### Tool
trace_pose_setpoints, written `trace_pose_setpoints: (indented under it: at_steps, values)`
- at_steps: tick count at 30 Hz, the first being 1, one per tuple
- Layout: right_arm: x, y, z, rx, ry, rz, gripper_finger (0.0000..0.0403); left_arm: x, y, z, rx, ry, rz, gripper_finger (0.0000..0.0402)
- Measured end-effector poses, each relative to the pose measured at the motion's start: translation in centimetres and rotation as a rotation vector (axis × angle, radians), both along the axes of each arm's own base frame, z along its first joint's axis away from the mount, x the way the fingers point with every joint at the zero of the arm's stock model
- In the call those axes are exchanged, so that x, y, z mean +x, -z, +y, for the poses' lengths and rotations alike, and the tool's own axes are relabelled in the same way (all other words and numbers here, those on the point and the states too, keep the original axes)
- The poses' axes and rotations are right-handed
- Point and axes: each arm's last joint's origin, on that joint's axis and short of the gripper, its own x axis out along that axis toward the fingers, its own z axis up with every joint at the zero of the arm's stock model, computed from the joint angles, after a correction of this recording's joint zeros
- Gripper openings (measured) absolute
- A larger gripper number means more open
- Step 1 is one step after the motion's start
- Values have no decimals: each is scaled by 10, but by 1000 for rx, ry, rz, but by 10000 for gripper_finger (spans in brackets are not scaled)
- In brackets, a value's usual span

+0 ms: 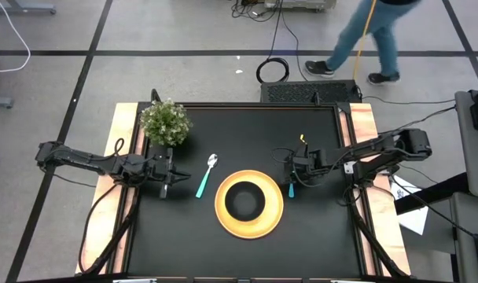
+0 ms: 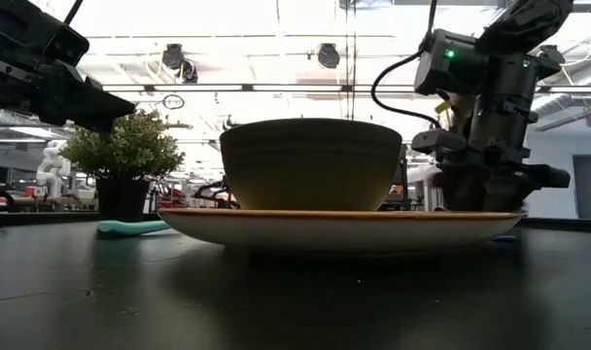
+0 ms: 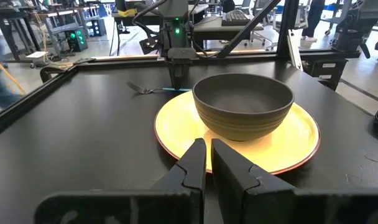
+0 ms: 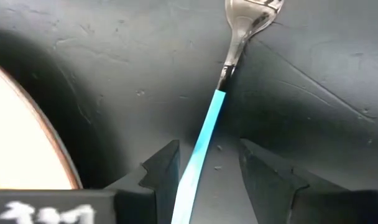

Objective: Set table place
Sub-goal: Put the blue fork on the yellow plate to the right of the black bowl

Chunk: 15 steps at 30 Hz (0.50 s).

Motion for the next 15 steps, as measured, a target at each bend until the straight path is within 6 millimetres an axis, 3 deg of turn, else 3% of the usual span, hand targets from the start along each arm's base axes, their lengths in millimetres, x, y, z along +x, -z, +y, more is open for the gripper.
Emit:
trace_pose_setpoints:
  at_steps: [6,15]
  values:
    - [3,6,-1,1,4,29,154,0,0,0,0,0,0,31]
    - [2,11,-1,0,-16,61,108,0,0,0,0,0,0,31]
